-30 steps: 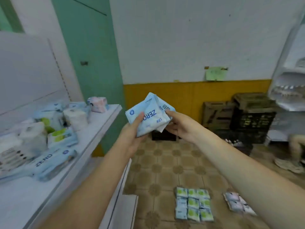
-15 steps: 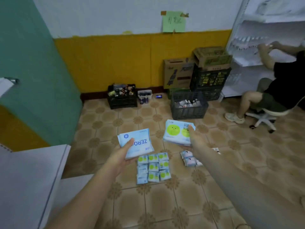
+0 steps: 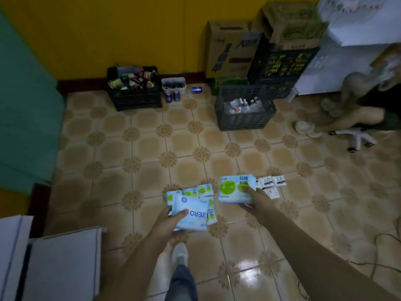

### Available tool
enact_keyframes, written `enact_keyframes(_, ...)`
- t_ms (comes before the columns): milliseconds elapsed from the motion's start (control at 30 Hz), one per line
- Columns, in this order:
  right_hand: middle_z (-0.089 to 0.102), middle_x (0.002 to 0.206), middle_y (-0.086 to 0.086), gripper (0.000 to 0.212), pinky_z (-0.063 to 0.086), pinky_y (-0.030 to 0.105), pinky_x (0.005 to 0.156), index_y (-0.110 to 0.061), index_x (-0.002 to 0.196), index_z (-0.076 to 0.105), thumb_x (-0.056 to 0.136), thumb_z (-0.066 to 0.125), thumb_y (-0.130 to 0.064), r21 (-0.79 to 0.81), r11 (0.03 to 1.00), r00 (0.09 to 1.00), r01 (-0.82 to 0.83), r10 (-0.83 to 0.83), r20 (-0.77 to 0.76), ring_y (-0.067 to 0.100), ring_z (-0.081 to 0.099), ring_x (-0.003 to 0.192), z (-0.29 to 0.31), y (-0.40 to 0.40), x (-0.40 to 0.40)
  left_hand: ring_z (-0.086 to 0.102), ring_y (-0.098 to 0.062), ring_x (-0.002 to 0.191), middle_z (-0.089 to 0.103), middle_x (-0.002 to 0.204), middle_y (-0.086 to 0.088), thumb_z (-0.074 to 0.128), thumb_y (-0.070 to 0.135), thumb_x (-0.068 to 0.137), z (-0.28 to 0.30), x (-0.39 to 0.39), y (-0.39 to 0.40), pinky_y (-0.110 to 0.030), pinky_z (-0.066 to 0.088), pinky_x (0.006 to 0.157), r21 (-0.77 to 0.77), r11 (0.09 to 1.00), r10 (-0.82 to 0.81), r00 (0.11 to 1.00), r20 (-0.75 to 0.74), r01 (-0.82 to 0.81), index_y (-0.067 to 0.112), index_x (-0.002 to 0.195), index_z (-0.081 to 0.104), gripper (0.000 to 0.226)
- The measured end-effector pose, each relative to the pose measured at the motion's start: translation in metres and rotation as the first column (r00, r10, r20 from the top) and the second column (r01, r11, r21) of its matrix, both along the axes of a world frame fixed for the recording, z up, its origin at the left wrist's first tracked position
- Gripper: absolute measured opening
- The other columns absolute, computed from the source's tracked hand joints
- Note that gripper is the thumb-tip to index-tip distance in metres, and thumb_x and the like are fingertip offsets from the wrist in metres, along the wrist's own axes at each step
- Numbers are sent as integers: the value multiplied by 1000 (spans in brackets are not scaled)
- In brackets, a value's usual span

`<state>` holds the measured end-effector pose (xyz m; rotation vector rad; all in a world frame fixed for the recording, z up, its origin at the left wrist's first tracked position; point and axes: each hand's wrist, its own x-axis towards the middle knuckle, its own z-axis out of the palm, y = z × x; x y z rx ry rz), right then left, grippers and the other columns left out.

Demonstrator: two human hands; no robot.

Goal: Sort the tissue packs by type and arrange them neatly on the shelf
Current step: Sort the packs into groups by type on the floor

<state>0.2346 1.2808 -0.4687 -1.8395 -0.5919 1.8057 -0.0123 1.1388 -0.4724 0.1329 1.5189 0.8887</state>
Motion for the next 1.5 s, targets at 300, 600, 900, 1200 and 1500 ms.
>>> enact_keyframes(300, 67, 113, 16, 33, 56, 32, 67, -7, 120, 60, 90, 69, -16, -86, 995, 993, 43, -34, 109, 26, 66, 97, -192, 93, -37, 65, -24, 83, 67, 102, -10, 67, 9, 92, -207, 4, 92, -39, 55, 72, -224, 975, 24, 999, 48, -13, 9, 121, 57, 30)
enact_keyframes(600, 63, 98, 12, 18, 56, 39, 78, -13, 93, 57, 85, 73, -11, 12, 1000, 965, 0, -3, 264, 19, 63, 78, -519, 159, -33, 68, -24, 78, 72, 95, -15, 79, 18, 83, -534, 63, 144, -35, 57, 70, -242, 970, -72, 985, -154, 33, 12, 95, 62, 21)
enact_keyframes(900, 66, 103, 9, 16, 57, 39, 87, -11, 101, 61, 90, 70, -19, 30, 965, 941, -260, 246, 232, 26, 66, 96, -724, 192, -51, 69, -21, 88, 71, 93, 2, 74, 33, 87, -733, 93, 176, -44, 58, 80, -105, 990, -122, 927, -354, 90, 21, 106, 66, 23)
enact_keyframes(1200, 53, 130, 17, 55, 45, 38, 99, -8, 140, 48, 96, 52, -42, -240, 664, 365, -709, 635, 681, 34, 54, 116, -736, 196, -60, 66, -24, 84, 69, 93, -8, 74, 35, 86, -730, 104, 181, -30, 48, 68, -257, 964, -185, 859, -478, 65, 10, 95, 62, 29)
enact_keyframes(1500, 46, 134, 19, 52, 40, 41, 97, -9, 139, 41, 100, 41, -43, -320, 488, 93, -812, 650, 755, 38, 45, 123, -570, 211, -76, 47, -33, 127, 50, 134, -15, 58, 44, 94, -574, 74, 186, -41, 41, 100, -502, 798, -583, 634, -508, 332, 9, 138, 47, 57)
